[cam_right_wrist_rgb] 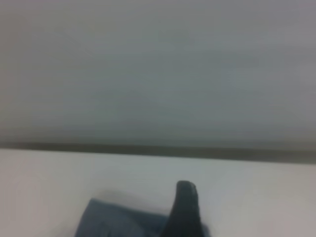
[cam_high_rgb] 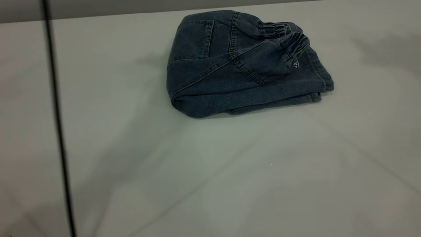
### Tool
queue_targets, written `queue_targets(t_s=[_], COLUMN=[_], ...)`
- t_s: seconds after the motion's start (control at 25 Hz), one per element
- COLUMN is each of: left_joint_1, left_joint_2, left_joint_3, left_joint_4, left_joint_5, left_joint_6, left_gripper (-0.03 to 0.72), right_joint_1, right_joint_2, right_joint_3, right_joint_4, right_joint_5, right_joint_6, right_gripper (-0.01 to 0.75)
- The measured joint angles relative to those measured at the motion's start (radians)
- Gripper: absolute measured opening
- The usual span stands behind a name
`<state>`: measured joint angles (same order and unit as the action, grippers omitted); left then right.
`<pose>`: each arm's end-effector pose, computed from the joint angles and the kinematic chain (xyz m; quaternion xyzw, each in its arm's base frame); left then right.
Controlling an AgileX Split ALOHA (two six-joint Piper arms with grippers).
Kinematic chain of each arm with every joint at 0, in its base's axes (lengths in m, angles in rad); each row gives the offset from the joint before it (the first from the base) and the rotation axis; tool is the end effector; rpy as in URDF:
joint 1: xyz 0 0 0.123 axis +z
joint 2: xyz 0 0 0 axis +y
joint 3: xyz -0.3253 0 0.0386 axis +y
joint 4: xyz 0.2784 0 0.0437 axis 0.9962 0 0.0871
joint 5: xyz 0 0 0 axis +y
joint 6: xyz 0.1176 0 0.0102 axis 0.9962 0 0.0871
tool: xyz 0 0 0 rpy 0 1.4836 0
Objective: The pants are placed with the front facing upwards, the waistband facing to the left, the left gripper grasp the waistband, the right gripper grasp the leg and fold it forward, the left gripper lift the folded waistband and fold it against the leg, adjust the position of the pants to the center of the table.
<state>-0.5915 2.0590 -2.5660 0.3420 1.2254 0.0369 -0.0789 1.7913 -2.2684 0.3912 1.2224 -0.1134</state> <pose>0.4362 -0.2481 0.5012 0.2515 0.8422 0.0403 0.4753 0.4269 0.0087 0.5335 -0.0361 0.8801 0.1508 0.4488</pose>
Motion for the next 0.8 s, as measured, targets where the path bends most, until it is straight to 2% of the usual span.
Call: queue_targets(t_s=[0.2, 0.36, 0.8], left_joint_1=[0.0, 0.0, 0.0], left_joint_2=[-0.142, -0.285, -0.776], left_joint_3=[0.062, 0.213, 0.847], left_joint_4=[-0.019, -0.075, -0.185], left_joint_5=[-0.003, -0.003, -0.005], left_joint_6=[-0.037, -0.057, -0.103], left_gripper=[0.459, 0.459, 0.459], right_joint_1=[0.0, 0.0, 0.0], right_joint_2=[-0.211, -0.383, -0.824], right_joint_3=[0.188, 0.355, 0.87], right_joint_4=[0.042, 0.107, 0.334], right_joint_5=[0.0, 0.0, -0.002], right_joint_6=[-0.033, -0.079, -0.227], right_gripper=[0.54, 0.54, 0.54])
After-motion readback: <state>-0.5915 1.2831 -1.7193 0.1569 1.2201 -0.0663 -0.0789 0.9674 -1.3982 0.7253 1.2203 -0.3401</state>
